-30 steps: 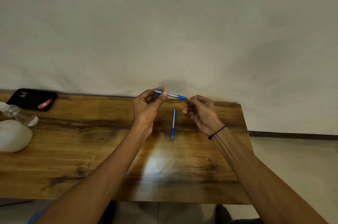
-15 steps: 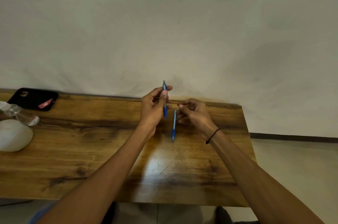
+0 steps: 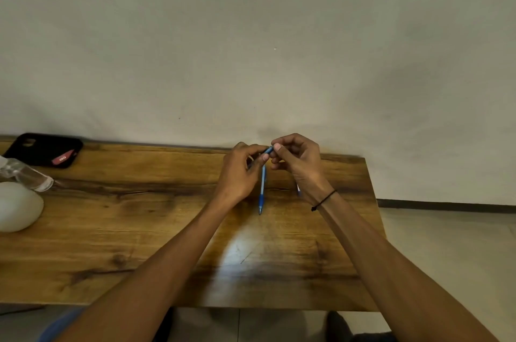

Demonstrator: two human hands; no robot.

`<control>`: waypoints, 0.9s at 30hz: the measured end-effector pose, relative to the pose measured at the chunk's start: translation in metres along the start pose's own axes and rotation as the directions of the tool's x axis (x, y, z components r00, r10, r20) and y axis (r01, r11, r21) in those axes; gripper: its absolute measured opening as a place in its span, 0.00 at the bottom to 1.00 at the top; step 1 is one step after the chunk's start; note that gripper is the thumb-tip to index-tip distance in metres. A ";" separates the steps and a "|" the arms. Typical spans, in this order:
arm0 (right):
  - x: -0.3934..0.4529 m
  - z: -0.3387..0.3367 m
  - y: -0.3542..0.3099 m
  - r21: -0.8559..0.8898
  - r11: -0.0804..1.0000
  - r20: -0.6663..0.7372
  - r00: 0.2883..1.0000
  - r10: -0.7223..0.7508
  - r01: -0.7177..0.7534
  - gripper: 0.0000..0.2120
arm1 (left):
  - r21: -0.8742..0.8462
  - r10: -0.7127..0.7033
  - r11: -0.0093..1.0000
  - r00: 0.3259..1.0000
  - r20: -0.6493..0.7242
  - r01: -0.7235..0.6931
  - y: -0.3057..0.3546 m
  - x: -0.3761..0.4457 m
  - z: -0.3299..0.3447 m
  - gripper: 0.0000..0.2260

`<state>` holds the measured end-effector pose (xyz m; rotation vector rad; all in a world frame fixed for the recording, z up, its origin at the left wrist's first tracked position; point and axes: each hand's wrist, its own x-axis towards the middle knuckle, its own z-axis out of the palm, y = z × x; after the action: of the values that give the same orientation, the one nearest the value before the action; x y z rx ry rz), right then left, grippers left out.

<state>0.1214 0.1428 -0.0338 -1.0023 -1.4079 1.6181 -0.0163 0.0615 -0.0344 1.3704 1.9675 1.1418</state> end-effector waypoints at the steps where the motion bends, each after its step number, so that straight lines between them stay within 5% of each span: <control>1: 0.000 0.000 0.000 -0.006 1.000 -0.003 1.000 0.006 -0.006 0.03 | 0.005 0.003 1.000 1.000 0.004 -0.003 0.000 0.000 0.000 0.12; 22: -0.005 0.001 0.004 -0.023 1.000 -0.066 0.998 0.004 -0.005 0.05 | 0.086 0.031 0.995 0.991 0.130 -0.042 -0.004 -0.005 0.003 0.21; 27: -0.003 -0.004 0.007 -0.179 0.984 -0.100 0.995 -0.029 0.011 0.03 | -0.009 -0.011 1.000 0.998 0.062 0.012 -0.012 -0.001 0.004 0.20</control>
<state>0.1261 0.1409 -0.0413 -1.1531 -1.5081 1.4245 -0.0188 0.0607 -0.0463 1.3718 1.9220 1.0892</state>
